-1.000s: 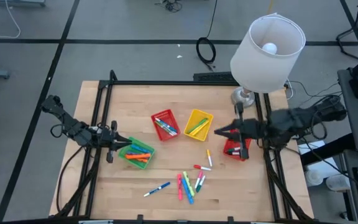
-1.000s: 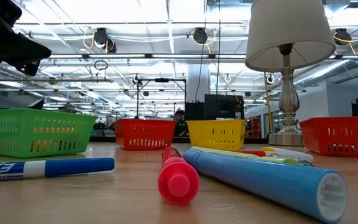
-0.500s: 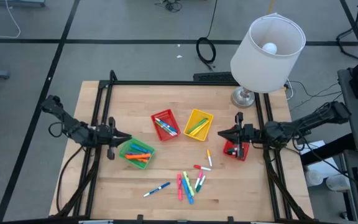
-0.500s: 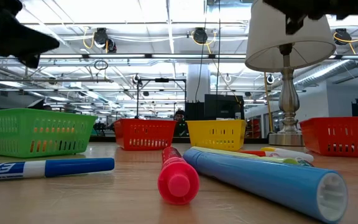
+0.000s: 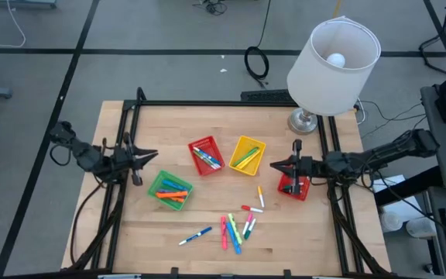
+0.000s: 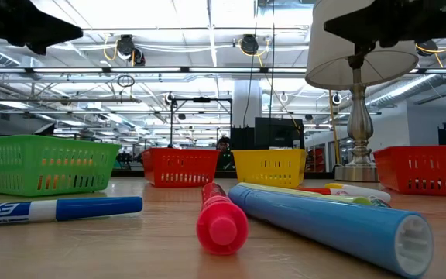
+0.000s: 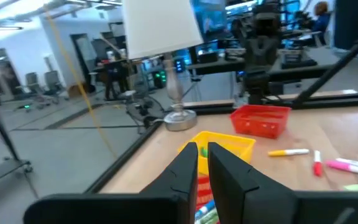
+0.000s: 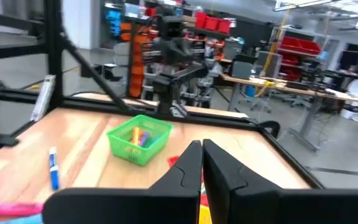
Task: Pick & Place Markers
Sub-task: Put the yellow marker into the right red bin
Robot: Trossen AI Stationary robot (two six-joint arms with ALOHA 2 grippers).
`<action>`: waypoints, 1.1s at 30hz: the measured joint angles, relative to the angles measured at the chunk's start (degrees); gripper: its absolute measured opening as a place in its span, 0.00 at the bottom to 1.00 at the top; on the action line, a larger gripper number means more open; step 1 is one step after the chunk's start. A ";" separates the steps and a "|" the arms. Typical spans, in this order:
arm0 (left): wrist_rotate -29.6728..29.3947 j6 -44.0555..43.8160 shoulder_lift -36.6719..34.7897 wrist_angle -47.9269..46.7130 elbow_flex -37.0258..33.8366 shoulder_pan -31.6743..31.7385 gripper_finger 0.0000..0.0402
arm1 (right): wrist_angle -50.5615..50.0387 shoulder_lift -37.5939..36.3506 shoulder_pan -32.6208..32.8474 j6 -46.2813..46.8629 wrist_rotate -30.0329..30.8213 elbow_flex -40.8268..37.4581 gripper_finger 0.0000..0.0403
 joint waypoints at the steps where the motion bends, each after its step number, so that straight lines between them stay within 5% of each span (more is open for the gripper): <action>1: 0.10 0.04 0.00 -0.05 -0.01 0.92 0.12 | 0.04 0.00 -0.33 -0.11 -0.76 -0.28 0.00; 11: 19.48 0.14 -0.22 4.10 -4.72 13.50 0.03 | 4.91 -0.01 -6.68 1.29 -12.08 -2.72 0.00; 25: 13.79 2.62 -2.14 0.94 -4.72 11.14 0.01 | -0.62 -8.14 -7.22 4.37 -13.36 -5.37 0.00; 33: 17.69 2.81 -2.21 1.02 -4.72 10.83 0.03 | 5.29 -11.81 -7.22 5.93 -13.30 -13.25 0.00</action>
